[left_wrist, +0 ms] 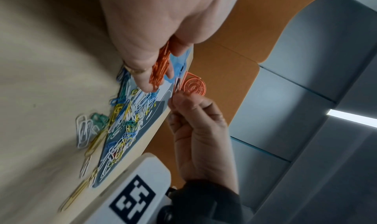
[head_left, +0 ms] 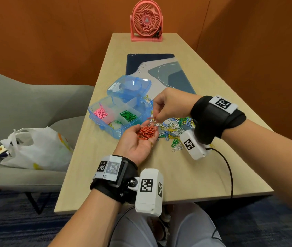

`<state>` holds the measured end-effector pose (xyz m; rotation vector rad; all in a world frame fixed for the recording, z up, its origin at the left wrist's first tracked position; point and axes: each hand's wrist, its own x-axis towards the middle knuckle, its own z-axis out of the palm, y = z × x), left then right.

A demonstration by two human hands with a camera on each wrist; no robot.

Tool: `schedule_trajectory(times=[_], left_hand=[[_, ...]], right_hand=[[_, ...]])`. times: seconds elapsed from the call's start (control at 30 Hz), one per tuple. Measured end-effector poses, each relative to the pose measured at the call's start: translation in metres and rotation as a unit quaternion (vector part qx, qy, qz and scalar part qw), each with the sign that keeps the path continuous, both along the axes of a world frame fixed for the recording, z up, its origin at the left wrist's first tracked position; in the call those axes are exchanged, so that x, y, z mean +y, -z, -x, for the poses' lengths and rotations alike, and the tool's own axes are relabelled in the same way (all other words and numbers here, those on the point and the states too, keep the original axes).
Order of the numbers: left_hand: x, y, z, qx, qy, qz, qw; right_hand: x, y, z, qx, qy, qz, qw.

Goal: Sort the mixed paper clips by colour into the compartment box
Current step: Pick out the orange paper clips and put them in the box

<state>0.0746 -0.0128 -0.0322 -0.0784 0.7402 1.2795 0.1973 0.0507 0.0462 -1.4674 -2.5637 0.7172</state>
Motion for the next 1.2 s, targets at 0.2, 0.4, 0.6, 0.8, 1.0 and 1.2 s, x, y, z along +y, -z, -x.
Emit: schedule_trajectory(times=[0.2, 0.4, 0.6, 0.8, 1.0, 1.2], left_hand=[[-0.001, 0.000, -0.010, -0.039, -0.002, -0.008, 0.999], [-0.003, 0.001, -0.020, -0.014, 0.027, -0.018, 0.999], [-0.003, 0.007, -0.033, -0.021, 0.040, -0.011, 0.999], [-0.002, 0.008, -0.038, 0.005, 0.044, 0.002, 0.999], [-0.001, 0.010, -0.042, 0.011, 0.044, -0.001, 0.999], [0.000, 0.011, -0.045, 0.017, 0.042, -0.005, 0.999]], right_hand=[[-0.010, -0.001, -0.007, -0.015, -0.013, 0.006, 1.000], [0.019, 0.002, -0.063, -0.094, 0.099, -0.050, 0.989], [0.025, 0.019, -0.091, -0.189, 0.127, -0.014, 0.974], [0.022, 0.031, -0.093, -0.136, 0.090, 0.020, 0.986], [0.029, 0.030, -0.099, -0.134, 0.116, -0.025, 0.984], [0.024, 0.038, -0.099, -0.117, 0.103, 0.031, 0.987]])
